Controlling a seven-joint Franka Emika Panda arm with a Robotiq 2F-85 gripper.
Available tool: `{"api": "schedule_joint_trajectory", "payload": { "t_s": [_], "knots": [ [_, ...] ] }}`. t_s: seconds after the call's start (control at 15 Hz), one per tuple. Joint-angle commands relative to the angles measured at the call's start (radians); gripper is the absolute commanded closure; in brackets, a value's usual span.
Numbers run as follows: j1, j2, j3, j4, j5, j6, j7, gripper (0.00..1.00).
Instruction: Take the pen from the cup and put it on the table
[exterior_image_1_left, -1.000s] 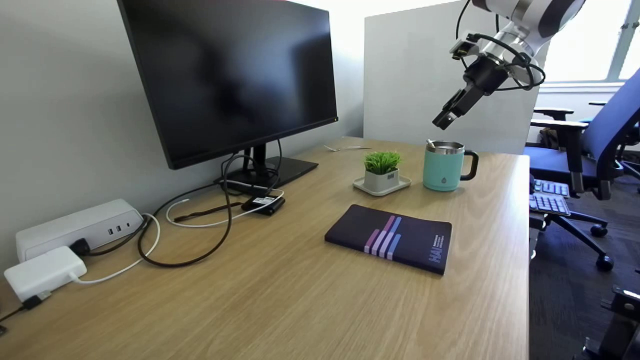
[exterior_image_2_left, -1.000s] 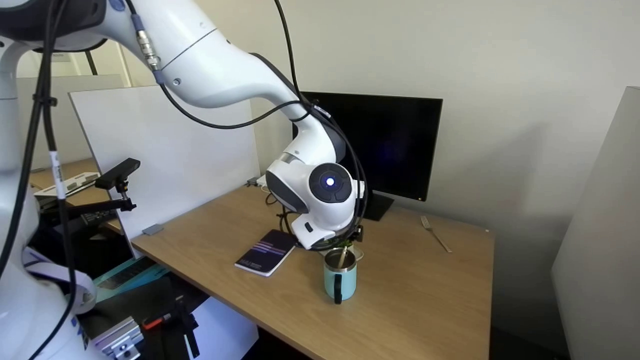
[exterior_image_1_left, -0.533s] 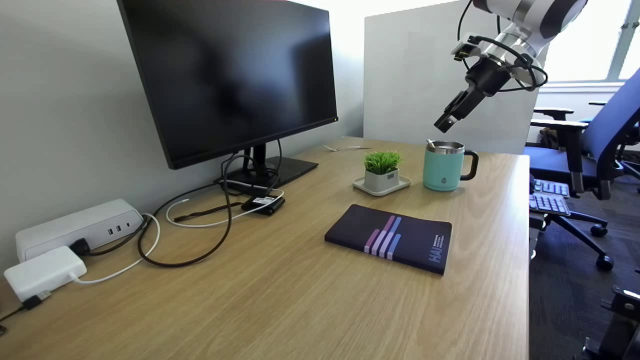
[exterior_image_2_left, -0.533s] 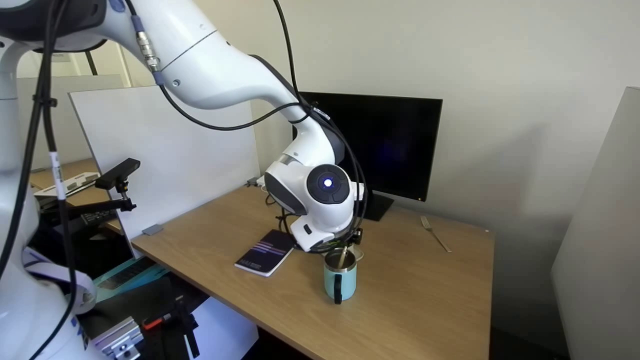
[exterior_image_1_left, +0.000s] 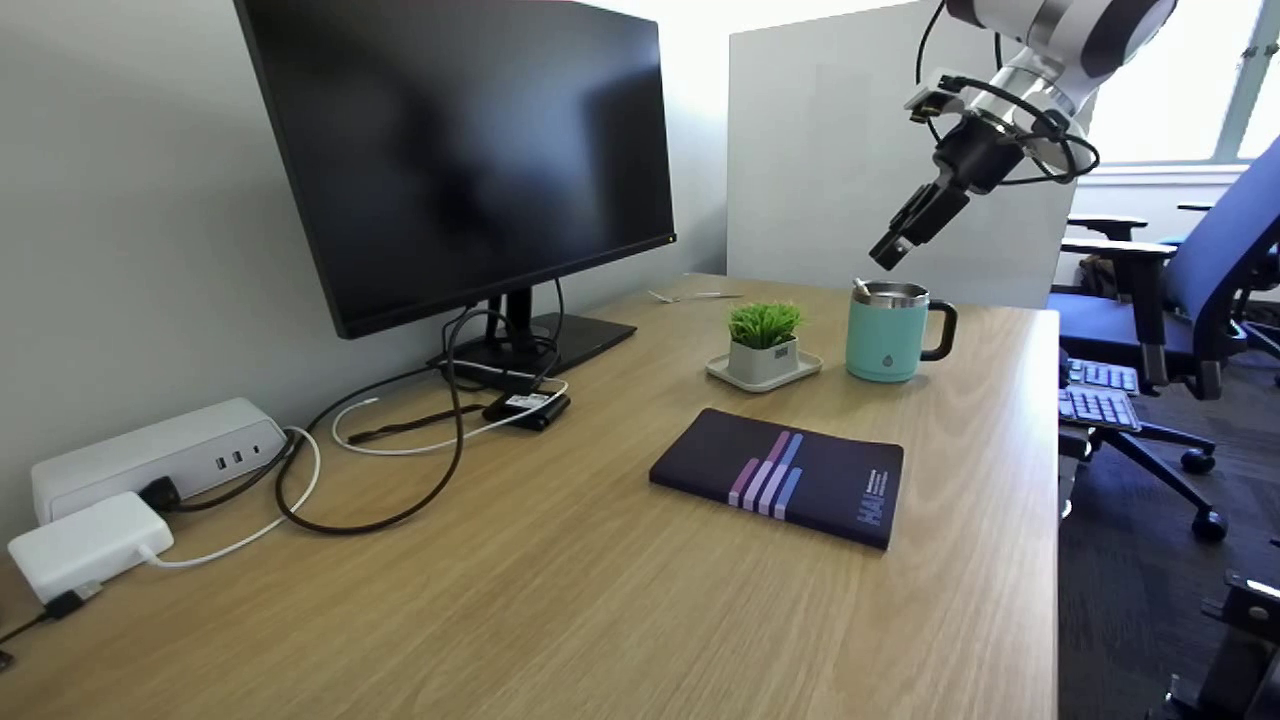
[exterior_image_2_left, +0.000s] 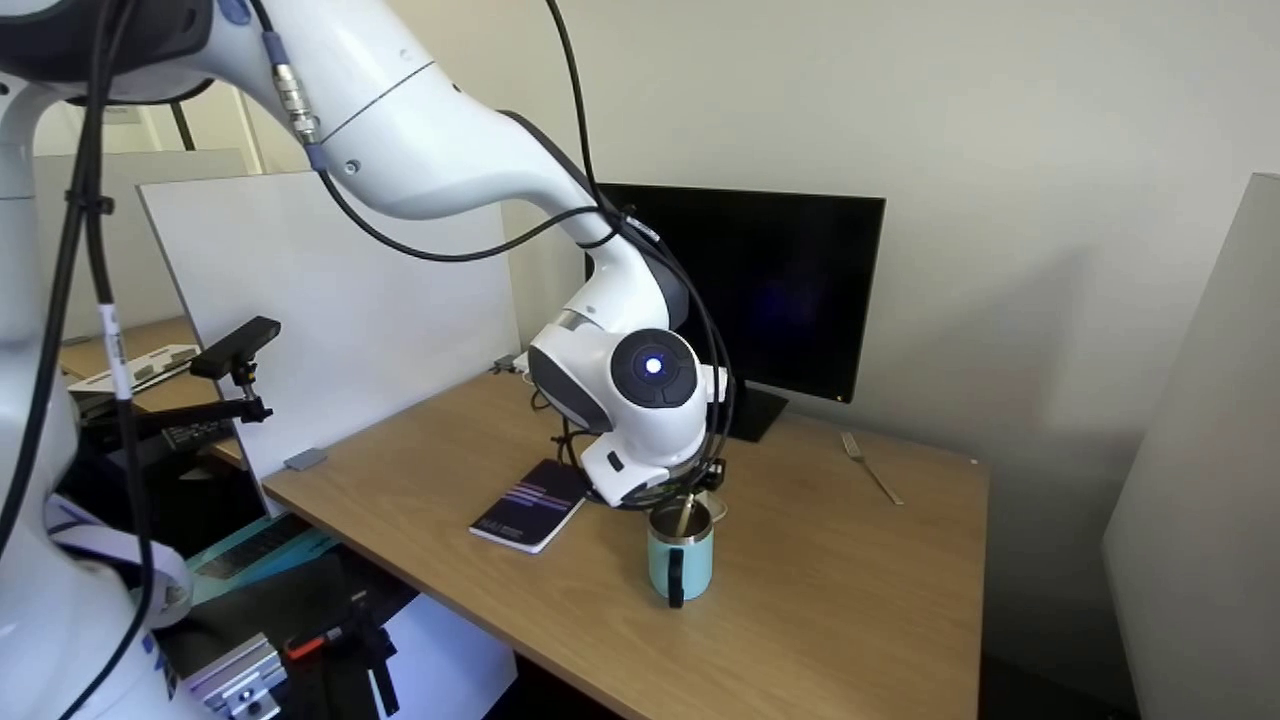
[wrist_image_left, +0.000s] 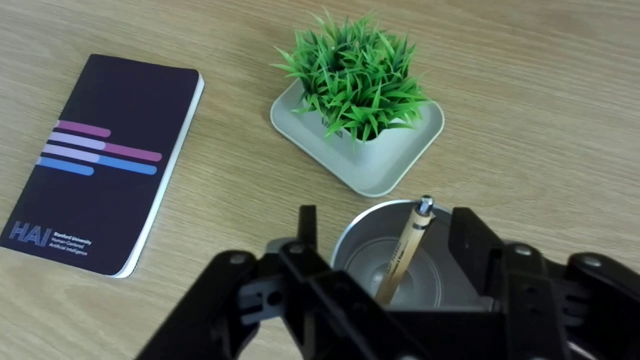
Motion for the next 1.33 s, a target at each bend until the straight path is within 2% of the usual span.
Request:
{"api": "schedule_joint_trajectory", "payload": {
  "t_s": [0.0, 0.13, 0.2, 0.33, 0.4, 0.47, 0.67, 0.87, 1.2, 1.27],
  "knots": [
    [0.004, 0.001, 0.001, -0.011, 0.016, 0.028, -0.036, 0.27],
    [0.004, 0.008, 0.003, -0.012, 0.021, 0.03, -0.046, 0.3],
    [0.005, 0.011, 0.004, -0.011, 0.023, 0.031, -0.05, 0.36],
    [0.007, 0.017, 0.005, -0.01, 0.024, 0.032, -0.057, 0.38],
    [0.008, 0.021, 0.006, -0.008, 0.024, 0.032, -0.06, 0.42],
    [0.009, 0.024, 0.006, -0.007, 0.024, 0.032, -0.061, 0.38],
    [0.006, 0.038, 0.001, 0.001, 0.02, 0.035, -0.067, 0.38],
    [-0.001, 0.054, -0.01, 0.019, 0.008, 0.046, -0.065, 0.32],
    [-0.007, 0.08, -0.02, 0.049, 0.0, 0.052, -0.067, 0.39],
    [-0.006, 0.085, -0.02, 0.056, -0.001, 0.052, -0.068, 0.47]
  ]
}}
